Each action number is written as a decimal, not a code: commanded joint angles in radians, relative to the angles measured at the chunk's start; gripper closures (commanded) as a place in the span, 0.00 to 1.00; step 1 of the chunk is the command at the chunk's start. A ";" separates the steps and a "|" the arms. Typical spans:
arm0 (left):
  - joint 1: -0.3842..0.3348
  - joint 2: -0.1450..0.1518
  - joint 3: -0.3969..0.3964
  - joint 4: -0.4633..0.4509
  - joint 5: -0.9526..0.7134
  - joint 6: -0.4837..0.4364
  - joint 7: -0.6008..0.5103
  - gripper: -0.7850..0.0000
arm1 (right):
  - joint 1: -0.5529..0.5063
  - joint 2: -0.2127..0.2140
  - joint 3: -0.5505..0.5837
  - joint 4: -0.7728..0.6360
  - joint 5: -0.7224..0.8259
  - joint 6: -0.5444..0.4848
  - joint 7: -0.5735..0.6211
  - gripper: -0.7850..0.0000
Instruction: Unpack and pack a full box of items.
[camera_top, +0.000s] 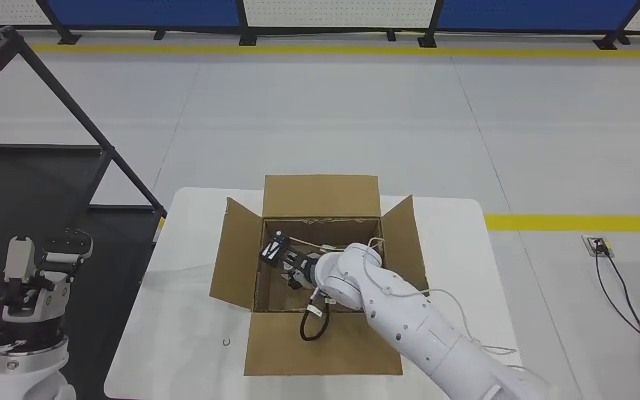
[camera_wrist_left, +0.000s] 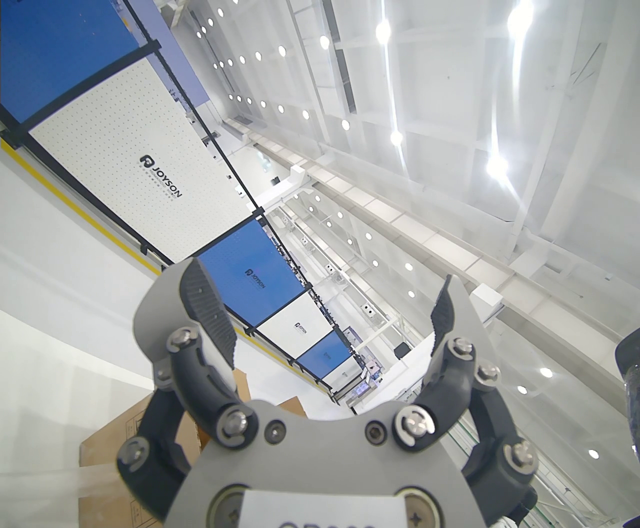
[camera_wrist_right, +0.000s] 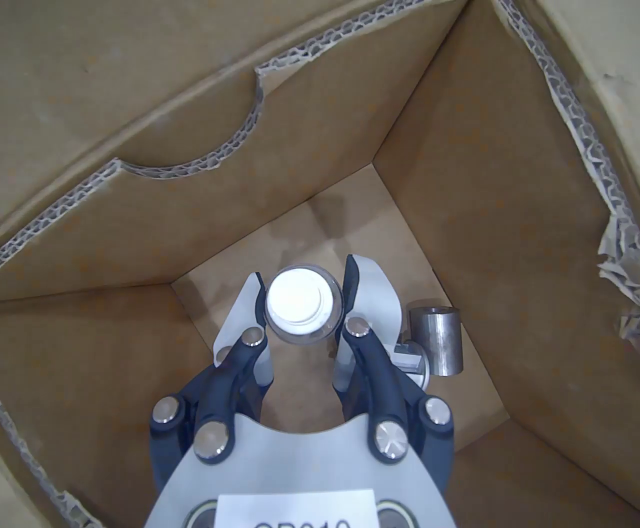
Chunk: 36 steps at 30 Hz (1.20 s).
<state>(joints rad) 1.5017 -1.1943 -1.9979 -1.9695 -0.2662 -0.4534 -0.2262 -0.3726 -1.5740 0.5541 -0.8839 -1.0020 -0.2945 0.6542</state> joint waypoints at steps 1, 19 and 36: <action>0.000 0.000 0.000 0.000 0.000 0.000 0.000 0.00 | 0.009 -0.009 0.000 0.033 0.006 -0.008 -0.014 0.64; 0.000 0.000 0.000 0.000 0.000 0.000 0.000 0.00 | -0.039 -0.002 0.055 -0.042 -0.077 0.011 -0.022 0.21; 0.000 0.000 0.000 0.000 0.000 0.000 0.000 0.00 | -0.369 0.137 0.354 -0.625 -0.285 0.056 -0.107 0.00</action>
<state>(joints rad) 1.5017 -1.1943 -1.9979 -1.9695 -0.2662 -0.4534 -0.2262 -0.7447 -1.4364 0.9096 -1.5180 -1.2909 -0.2363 0.5460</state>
